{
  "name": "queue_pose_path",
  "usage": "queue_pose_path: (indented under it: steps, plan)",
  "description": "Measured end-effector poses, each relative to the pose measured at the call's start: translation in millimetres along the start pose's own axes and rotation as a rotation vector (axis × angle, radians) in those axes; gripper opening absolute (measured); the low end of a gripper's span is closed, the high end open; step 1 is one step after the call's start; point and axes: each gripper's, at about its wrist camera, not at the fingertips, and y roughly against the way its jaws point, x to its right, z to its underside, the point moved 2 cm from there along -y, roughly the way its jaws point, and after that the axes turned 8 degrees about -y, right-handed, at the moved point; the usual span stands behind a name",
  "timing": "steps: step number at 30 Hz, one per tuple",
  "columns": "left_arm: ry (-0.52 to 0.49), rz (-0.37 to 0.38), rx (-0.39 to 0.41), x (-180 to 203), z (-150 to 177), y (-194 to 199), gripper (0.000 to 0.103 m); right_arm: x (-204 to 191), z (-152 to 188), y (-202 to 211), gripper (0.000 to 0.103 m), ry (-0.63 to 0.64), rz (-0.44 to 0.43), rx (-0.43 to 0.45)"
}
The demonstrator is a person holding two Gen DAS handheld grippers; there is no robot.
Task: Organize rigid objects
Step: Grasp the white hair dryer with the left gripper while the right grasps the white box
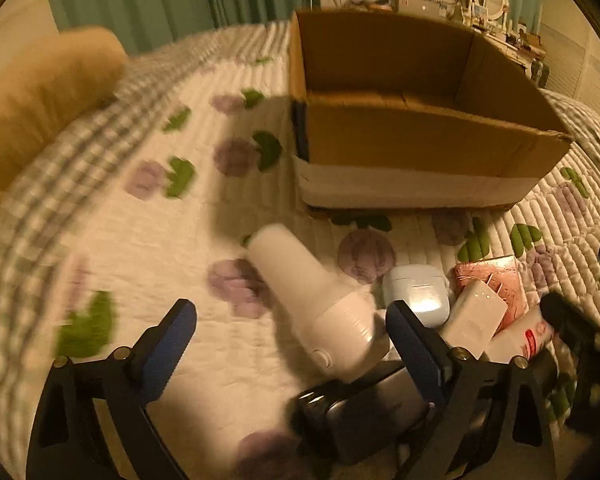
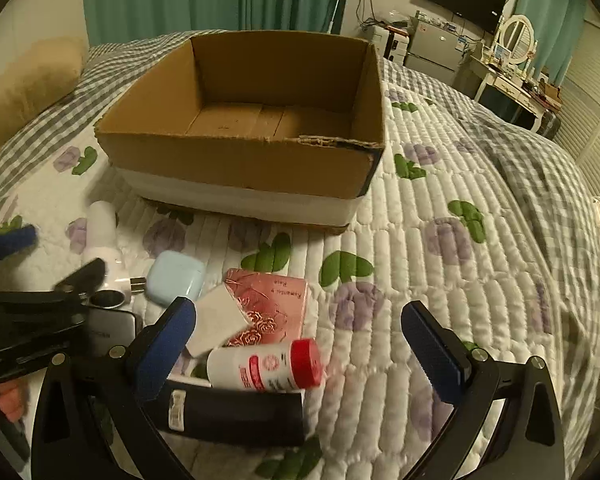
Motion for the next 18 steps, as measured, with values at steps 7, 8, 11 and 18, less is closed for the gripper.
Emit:
queue_pose_path:
  steps: [7,8,11,18]
  plan:
    - [0.001,0.085,-0.066,13,-8,-29,0.079,-1,5,-11,0.103,0.007,-0.035,-0.020]
    - [0.004,0.099,-0.066,12,-9,-31,0.073,-1,6,-12,0.103,0.007,-0.038,-0.022]
    - [-0.010,0.159,-0.059,13,-8,-28,0.056,-4,7,-15,0.103,0.016,-0.040,-0.032]
    - [-0.064,0.177,0.020,11,4,11,0.052,-26,10,-19,0.103,0.104,-0.032,-0.045]
